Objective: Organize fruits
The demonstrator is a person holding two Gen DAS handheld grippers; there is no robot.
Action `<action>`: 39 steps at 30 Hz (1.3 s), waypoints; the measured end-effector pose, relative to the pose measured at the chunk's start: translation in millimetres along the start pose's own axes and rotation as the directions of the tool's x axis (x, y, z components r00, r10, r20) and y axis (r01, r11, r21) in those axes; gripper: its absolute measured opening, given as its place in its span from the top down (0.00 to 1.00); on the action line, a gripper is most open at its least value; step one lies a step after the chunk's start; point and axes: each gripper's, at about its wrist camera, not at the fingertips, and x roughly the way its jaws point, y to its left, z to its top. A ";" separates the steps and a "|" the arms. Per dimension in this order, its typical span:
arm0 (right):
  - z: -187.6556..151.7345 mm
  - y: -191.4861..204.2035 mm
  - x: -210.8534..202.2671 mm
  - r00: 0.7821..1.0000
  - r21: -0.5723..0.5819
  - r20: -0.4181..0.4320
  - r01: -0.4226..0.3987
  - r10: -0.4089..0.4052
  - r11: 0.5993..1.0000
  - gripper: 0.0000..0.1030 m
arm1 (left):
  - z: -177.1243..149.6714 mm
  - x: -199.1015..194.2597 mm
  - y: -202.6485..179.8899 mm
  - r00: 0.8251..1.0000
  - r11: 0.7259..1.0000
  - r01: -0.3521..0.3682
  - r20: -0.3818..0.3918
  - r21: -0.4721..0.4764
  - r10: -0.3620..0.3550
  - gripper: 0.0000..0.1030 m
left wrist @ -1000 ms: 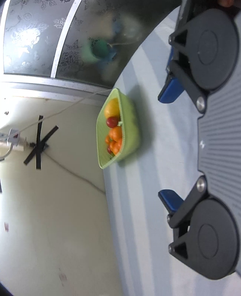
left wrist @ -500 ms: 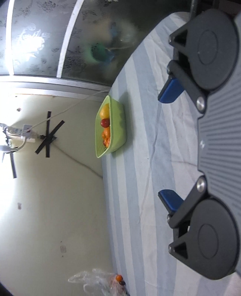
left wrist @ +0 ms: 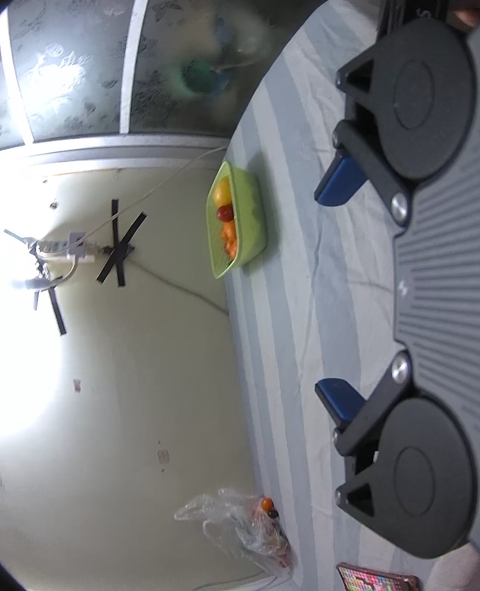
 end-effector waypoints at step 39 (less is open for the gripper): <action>-4.8 18.7 -13.2 0.998 -0.080 0.055 -0.028 0.032 0.996 0.25 | 8.7 -25.9 5.6 0.980 0.984 -0.169 0.116 0.062 0.161 0.00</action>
